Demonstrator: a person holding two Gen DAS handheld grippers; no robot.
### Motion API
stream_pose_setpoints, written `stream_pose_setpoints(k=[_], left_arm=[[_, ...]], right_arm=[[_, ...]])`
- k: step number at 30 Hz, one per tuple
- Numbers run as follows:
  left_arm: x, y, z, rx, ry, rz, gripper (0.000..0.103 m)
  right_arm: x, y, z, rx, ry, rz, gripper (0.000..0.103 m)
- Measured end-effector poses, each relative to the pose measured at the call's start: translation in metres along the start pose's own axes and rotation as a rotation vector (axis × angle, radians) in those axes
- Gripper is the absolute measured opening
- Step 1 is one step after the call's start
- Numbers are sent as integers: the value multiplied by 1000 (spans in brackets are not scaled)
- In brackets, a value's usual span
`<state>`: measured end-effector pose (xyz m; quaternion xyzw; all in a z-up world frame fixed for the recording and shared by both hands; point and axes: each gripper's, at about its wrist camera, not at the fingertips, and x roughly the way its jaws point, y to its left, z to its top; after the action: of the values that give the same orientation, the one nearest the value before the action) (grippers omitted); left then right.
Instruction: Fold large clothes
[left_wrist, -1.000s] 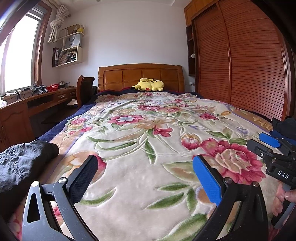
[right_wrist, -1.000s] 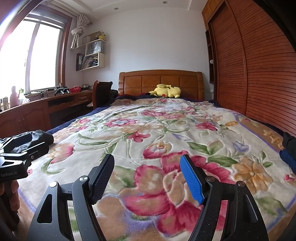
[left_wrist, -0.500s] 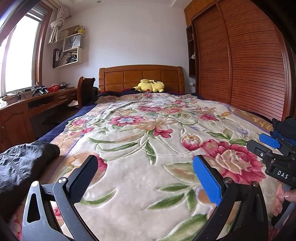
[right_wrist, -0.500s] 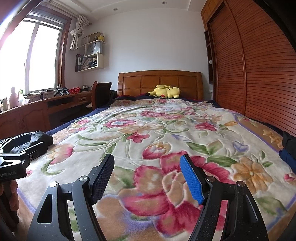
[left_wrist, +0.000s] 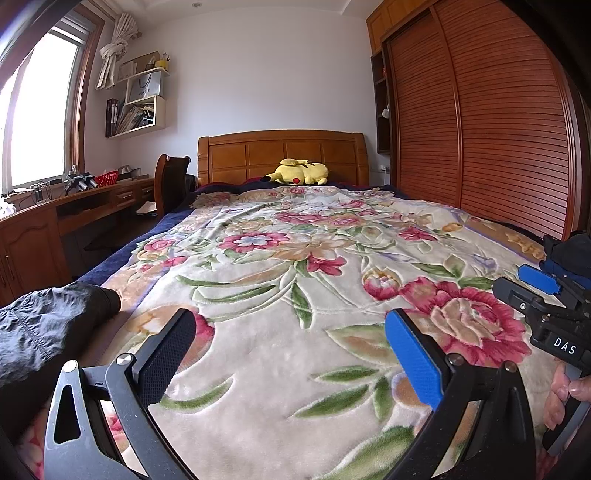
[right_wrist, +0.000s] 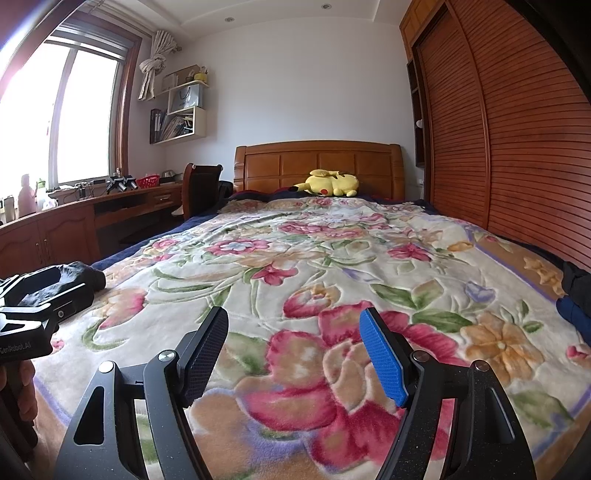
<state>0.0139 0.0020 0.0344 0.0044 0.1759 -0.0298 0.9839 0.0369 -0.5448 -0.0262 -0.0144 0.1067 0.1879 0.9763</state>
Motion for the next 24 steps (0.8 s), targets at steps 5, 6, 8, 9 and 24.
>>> stream_pose_setpoints(k=[5,6,8,9,24], left_arm=[[0,1,0,0,-2,-1,103],[-1,1,1,0,-2,0,103],[0,1,2,-1,-3,0,103],[0,1,2,-1,-3,0,103],[0,2,2,0,-4,-1,103]], right_arm=[[0,0,0,1,0,0,75],[0,-1,0,0,0,0,75],[0,-1,0,0,-1,0,75],[0,-1,0,0,-1,0,75],[1,-1,0,1,-1,-2,75]])
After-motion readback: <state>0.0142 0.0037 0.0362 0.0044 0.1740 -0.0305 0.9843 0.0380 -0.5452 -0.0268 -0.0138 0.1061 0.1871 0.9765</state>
